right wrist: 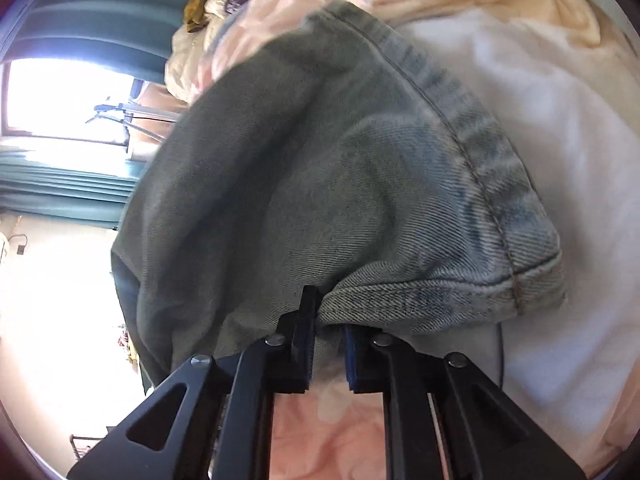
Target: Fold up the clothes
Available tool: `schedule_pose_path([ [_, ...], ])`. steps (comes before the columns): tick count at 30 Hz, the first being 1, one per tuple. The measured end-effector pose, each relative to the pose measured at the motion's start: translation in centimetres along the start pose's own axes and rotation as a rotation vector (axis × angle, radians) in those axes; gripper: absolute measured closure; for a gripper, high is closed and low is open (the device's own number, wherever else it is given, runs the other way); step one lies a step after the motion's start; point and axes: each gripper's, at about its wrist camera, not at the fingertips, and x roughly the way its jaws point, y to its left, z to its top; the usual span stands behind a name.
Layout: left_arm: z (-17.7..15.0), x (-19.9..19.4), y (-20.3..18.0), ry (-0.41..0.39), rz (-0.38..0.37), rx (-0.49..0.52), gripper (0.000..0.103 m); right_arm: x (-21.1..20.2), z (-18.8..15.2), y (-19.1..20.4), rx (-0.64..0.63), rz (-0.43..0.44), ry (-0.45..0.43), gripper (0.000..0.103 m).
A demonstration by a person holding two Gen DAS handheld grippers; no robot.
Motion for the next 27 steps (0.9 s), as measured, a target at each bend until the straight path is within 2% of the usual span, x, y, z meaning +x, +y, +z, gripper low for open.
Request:
schedule_pose_path([
  [1,0.4,-0.9,0.5,-0.018,0.006,-0.002,0.036,-0.7,-0.4,0.8,-0.021,0.009,-0.03,0.096],
  [5,0.1,-2.8,2.0,-0.009,0.02,-0.027,0.036,-4.7,-1.9,4.4,-0.11,0.09,-0.189,0.098],
  [7,-2.4,-2.5,3.4,0.049,-0.017,-0.08,0.036,-7.1,-2.8,6.1,-0.144,0.131,-0.274,0.098],
  [10,-6.9,-1.8,5.8,0.135,-0.091,-0.186,0.036,-10.6,-2.7,7.5,-0.14,0.195,-0.351,0.098],
  [12,-9.4,-0.8,6.8,0.164,-0.127,-0.232,0.036,-13.1,-0.6,7.3,-0.128,0.214,-0.387,0.098],
  [14,-11.1,0.7,7.5,0.196,-0.119,-0.268,0.036,-15.5,1.3,6.8,-0.123,0.215,-0.424,0.098],
  [15,-11.6,1.3,7.6,0.198,-0.11,-0.274,0.036,-16.4,2.1,6.4,-0.122,0.208,-0.438,0.098],
  [22,-11.4,3.1,5.8,0.136,-0.114,-0.31,0.037,-14.2,5.5,3.5,-0.09,0.105,-0.337,0.098],
  [24,-10.9,3.0,4.2,0.13,-0.095,-0.283,0.048,-13.5,6.4,2.6,-0.081,0.075,-0.307,0.098],
  [27,-9.9,2.4,2.4,0.121,-0.013,-0.256,0.082,-12.5,7.9,1.3,-0.068,0.031,-0.264,0.098],
])
